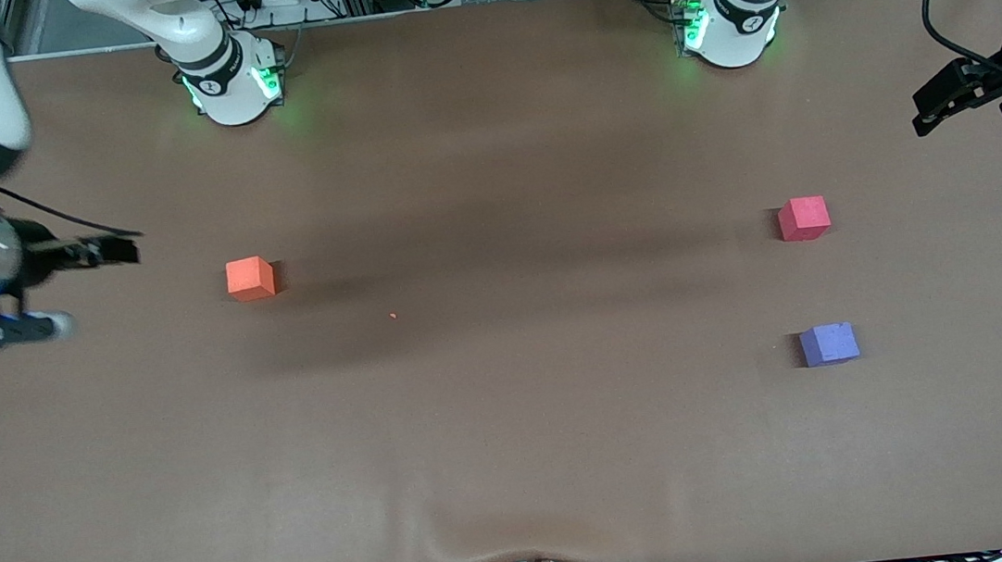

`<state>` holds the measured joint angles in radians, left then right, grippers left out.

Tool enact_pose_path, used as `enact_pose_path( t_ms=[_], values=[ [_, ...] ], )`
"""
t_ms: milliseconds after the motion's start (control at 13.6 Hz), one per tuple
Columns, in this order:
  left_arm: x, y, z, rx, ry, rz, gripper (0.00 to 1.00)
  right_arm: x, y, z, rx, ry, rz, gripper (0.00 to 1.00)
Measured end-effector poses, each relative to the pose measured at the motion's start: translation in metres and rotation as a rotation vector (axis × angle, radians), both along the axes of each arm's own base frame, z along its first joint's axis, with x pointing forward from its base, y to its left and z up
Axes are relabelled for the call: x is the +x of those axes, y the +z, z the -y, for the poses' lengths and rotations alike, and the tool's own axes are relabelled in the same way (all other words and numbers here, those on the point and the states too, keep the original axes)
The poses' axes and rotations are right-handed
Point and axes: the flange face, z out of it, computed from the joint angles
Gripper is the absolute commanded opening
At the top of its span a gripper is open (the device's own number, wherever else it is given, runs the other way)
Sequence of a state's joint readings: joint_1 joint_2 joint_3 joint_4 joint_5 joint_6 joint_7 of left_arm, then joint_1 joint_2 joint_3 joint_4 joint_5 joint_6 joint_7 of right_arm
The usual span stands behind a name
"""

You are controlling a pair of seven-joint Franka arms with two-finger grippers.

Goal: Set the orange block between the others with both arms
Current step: 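Reach the right gripper down toward the orange cube, then close the right gripper on the orange cube and lift it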

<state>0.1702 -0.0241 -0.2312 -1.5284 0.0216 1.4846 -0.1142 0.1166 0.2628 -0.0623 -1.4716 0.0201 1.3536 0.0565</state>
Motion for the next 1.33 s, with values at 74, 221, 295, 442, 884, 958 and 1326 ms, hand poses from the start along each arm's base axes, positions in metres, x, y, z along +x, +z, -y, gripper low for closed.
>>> enact_pose_path(
  t_ms=[74, 221, 295, 442, 884, 958, 1326],
  values=[
    [0.0, 0.0, 0.0, 0.0, 0.0, 0.0, 1.0, 0.004, -0.018, -0.004, -0.004, 0.007, -0.029, 1.0],
    [0.0, 0.0, 0.0, 0.0, 0.0, 0.0, 1.0, 0.01, -0.052, -0.005, -0.011, 0.007, -0.084, 1.0],
    [0.0, 0.0, 0.0, 0.0, 0.0, 0.001, 1.0, 0.013, -0.07, -0.005, -0.015, 0.006, -0.1, 1.0],
    [0.0, 0.001, 0.0, 0.0, 0.0, 0.001, 1.0, 0.016, -0.104, -0.001, -0.021, 0.001, -0.118, 1.0],
    [0.0, 0.001, 0.0, 0.0, 0.0, 0.001, 1.0, -0.031, -0.257, 0.024, 0.006, 0.024, -0.156, 1.0],
    [0.0, 0.001, 0.0, 0.0, 0.0, 0.001, 1.0, -0.043, -0.275, 0.019, 0.009, 0.031, -0.165, 1.0],
    [0.0, 0.001, 0.0, 0.0, 0.001, 0.002, 1.0, -0.063, -0.296, -0.013, 0.05, 0.039, -0.19, 1.0]
  ],
)
